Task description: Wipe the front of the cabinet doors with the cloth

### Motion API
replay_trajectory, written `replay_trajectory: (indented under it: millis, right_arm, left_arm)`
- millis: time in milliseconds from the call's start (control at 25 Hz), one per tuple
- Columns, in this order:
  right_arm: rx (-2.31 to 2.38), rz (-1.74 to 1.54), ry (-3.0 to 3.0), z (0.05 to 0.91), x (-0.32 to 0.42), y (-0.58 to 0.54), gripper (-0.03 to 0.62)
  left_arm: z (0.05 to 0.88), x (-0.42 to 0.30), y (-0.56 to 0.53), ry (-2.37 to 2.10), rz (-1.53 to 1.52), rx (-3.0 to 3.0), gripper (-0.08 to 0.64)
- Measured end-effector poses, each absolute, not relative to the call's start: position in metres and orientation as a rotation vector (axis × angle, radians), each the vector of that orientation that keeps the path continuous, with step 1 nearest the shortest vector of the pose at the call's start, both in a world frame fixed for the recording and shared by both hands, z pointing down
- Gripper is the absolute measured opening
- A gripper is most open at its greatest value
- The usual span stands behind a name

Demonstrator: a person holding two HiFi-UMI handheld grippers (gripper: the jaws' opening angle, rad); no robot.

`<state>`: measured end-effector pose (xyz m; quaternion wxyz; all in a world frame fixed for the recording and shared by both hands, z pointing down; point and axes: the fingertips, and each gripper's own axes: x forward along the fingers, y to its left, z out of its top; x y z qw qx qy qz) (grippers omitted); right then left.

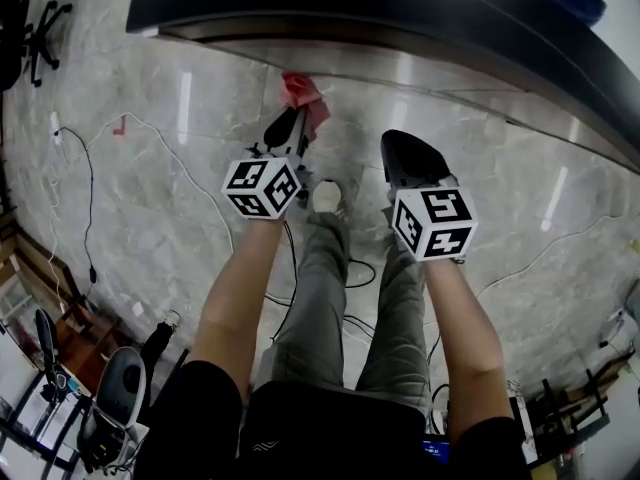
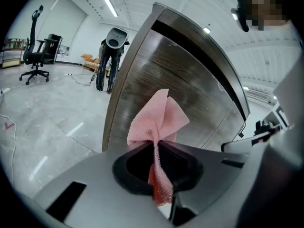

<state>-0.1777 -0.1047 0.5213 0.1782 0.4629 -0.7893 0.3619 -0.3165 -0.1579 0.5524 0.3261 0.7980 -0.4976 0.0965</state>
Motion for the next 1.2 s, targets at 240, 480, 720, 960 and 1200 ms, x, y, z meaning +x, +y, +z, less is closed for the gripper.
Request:
replay_trajectory:
  millis: [240, 480, 720, 960, 1200]
  right_arm:
    - [1.317, 1.015, -2.238, 0.526, -0.198, -0.12, 0.04]
    - [1.327, 1.038, -2.244, 0.527, -0.207, -0.126, 0.04]
    - [1.332, 1.052, -2.243, 0.534, -0.199, -0.124, 0.04]
    - [1.378, 1.064, -2.207, 0.535, -0.171, -0.112, 0.04]
    - [1.452, 1.079, -2.182, 0.532, -0.136, -0.102, 0.04]
  left_arm:
    - [0.566, -0.342, -0.173, -1.354, 0.228, 2.04, 0.032]
    - [0.574, -0.349, -0.184, -1.382, 0.193, 1.993, 0.032]
    - [0.593, -0.325, -0.19, -1.339, 0.184, 1.966, 0.032]
    - [0.591, -0.281, -0.184, -1.237, 0.219, 2.017, 0.032]
    - [0.589, -0.232, -0.17, -1.113, 0.279, 2.072, 0.032]
